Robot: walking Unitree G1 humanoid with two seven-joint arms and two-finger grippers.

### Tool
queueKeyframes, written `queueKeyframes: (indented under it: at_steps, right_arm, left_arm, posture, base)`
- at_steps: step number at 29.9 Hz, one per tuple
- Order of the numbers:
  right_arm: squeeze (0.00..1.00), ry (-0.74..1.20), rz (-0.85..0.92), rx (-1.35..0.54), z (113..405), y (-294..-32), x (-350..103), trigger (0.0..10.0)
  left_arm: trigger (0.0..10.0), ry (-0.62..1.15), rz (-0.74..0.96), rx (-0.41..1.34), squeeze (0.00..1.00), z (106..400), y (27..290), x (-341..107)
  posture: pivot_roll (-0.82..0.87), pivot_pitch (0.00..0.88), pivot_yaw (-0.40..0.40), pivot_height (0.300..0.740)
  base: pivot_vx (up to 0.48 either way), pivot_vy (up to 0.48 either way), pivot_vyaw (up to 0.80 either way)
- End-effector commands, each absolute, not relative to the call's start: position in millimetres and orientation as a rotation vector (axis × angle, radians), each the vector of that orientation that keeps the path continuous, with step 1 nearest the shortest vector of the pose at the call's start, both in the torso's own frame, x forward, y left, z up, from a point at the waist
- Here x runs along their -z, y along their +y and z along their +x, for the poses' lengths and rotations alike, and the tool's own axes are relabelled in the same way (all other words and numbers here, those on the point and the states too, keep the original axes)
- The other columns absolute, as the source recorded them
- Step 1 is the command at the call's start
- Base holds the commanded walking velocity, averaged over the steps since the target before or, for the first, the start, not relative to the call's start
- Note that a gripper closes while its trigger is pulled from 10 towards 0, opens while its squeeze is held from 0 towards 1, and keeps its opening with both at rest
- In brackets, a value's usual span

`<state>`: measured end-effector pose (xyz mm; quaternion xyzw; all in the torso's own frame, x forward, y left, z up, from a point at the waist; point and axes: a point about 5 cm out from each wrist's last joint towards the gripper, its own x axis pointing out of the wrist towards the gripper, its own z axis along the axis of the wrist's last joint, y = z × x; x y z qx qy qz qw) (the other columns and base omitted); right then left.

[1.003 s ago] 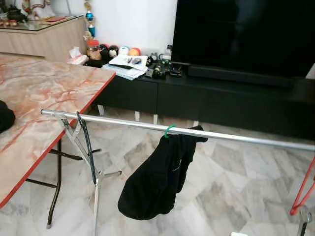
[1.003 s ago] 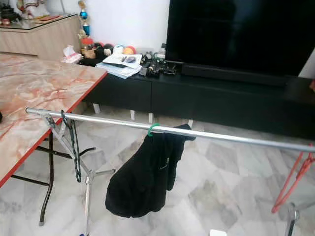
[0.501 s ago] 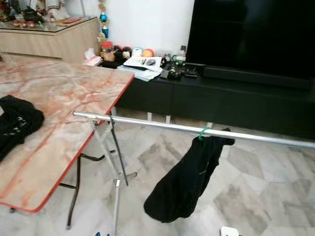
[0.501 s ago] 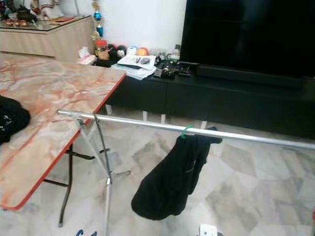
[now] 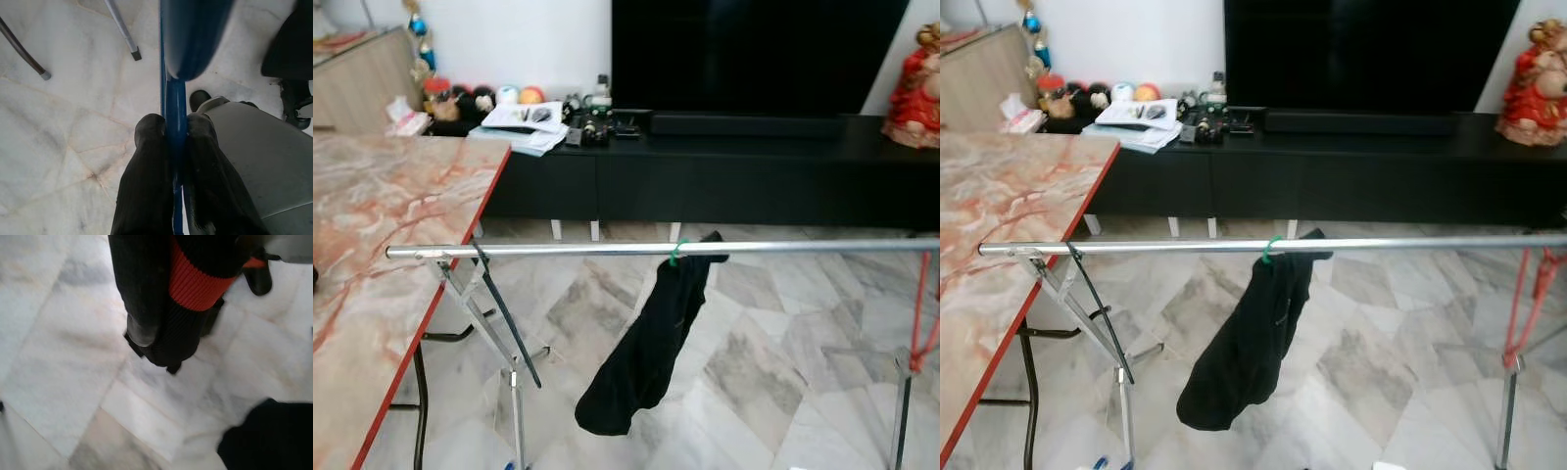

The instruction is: Hang hanger

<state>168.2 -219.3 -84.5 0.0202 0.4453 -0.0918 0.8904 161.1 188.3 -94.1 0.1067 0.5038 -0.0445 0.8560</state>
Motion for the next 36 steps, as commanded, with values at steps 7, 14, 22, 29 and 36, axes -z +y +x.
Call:
queueKeyframes:
  at_steps: [7,14,22,29,36]
  right_arm:
    - [0.00,0.919,0.062,0.192,168,-208,86,10.0]
    - [0.00,0.922,0.067,0.183,168,-197,89,10.0]
    - [0.00,0.891,0.062,0.183,179,-198,83,10.0]
    - [0.00,0.877,0.063,0.197,175,-203,84,10.0]
    - [0.00,0.876,0.063,0.192,173,-194,86,10.0]
  left_arm:
    - [10.0,1.116,0.226,0.084,0.00,146,195,100]
    - [10.0,1.116,0.224,0.086,0.00,146,195,100]
    - [10.0,1.114,0.220,0.085,0.00,146,195,99]
    - [10.0,1.113,0.219,0.086,0.00,146,195,99]
    - [10.0,1.112,0.221,0.086,0.00,146,195,99]
  posture:
    - [0.11,0.000,-0.005,0.740]
    - [0.11,0.000,-0.004,0.740]
    - [0.11,0.000,-0.005,0.740]
    - [0.11,0.000,-0.005,0.740]
    - [0.11,0.000,-0.004,0.740]
  base:
    - [0.000,0.000,0.00]
    - [-0.273,0.000,0.00]
    - [-0.316,0.000,0.00]
    - [-0.317,0.000,0.00]
    - [-0.319,0.000,0.00]
